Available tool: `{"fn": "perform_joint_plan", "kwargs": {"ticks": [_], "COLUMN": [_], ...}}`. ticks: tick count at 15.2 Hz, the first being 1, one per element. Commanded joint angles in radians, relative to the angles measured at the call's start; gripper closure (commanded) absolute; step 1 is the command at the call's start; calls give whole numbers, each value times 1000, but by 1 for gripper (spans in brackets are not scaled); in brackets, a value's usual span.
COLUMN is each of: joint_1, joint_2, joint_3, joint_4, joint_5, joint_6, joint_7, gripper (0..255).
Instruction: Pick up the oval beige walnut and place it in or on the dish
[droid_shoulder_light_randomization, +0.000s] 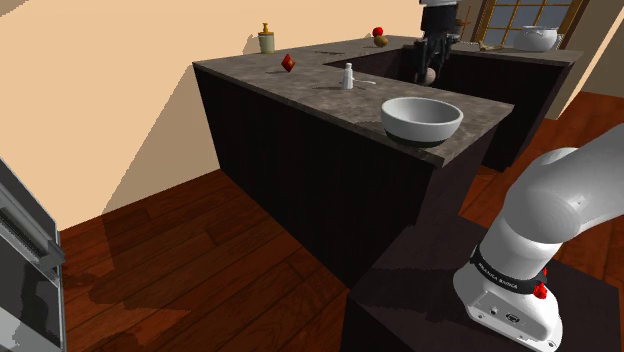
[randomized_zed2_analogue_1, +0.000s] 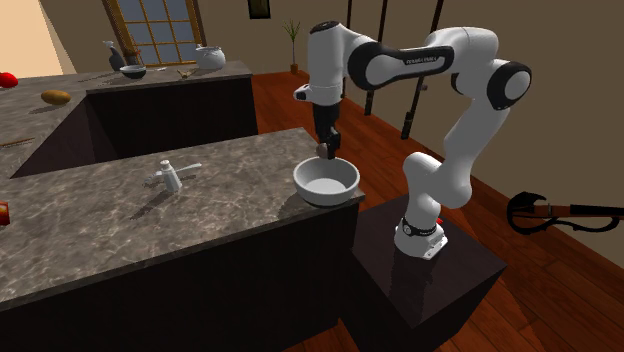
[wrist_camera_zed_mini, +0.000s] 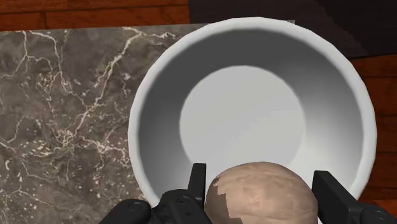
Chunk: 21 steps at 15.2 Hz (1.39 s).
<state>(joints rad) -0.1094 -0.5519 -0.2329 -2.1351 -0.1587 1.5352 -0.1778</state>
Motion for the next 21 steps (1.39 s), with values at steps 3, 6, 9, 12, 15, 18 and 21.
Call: {"fn": "perform_joint_plan", "kwargs": {"ticks": [3,6,9,12,15,18,21], "joint_1": [-4,-5,-7,-8,-8,-8,-8], "joint_2": [-17,-23,-27,-28,-28,-28,-28], "joint_3": [-5,-8,-12,-15,-15,-15,-15], "joint_4": [-66,-110,-153,-184,-184,-184,-184], "joint_5": [-6,-10,-14,-16,-16,-16,-16], "joint_6": [49,88,127,156,156,156,156], "joint_7": [2,5,7,9,9,9,9], "gripper": [255,255,255,255,255,255,0]}}
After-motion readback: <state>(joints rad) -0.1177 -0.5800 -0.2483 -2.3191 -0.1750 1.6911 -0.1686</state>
